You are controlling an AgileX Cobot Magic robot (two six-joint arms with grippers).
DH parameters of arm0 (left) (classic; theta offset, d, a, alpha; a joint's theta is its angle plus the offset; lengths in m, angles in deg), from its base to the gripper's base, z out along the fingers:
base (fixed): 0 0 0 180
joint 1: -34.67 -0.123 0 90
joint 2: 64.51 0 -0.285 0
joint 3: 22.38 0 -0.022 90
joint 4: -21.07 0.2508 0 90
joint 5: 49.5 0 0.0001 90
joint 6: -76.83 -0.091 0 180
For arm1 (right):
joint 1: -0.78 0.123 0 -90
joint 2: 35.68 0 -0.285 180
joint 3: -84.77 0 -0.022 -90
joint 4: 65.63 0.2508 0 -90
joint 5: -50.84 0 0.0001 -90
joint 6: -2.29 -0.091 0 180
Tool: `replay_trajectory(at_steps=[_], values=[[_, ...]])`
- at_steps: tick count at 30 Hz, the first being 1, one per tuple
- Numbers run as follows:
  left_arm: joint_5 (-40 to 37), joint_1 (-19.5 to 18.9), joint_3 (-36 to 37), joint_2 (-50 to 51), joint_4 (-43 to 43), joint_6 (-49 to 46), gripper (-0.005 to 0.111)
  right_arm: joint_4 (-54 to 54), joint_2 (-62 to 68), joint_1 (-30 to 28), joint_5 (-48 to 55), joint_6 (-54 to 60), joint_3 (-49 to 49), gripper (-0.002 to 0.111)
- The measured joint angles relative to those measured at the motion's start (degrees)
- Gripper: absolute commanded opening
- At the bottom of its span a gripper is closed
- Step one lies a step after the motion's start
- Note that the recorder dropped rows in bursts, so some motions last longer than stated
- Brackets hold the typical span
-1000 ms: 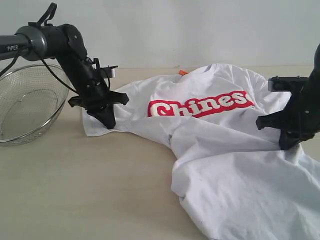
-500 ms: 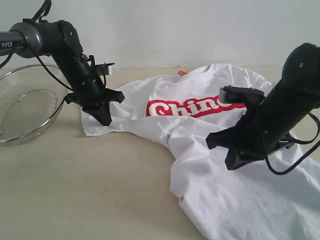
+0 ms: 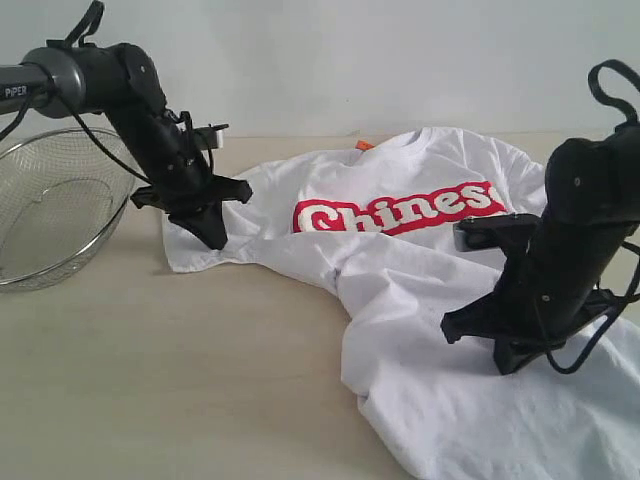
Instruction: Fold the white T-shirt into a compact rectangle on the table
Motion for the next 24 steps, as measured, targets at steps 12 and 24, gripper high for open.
replay_trajectory(at_steps=[12, 24], values=[[1.4, 4.8, -1.7, -1.5, -16.2, -6.1, 0.005, -4.4, 0.0, 0.0, -0.2, -4.5, 0.0, 0.000], [6.5, 9.2, -1.7, 2.6, -14.2, -3.9, 0.005, -3.0, 0.0, 0.0, -0.3, -4.1, 0.0, 0.000]])
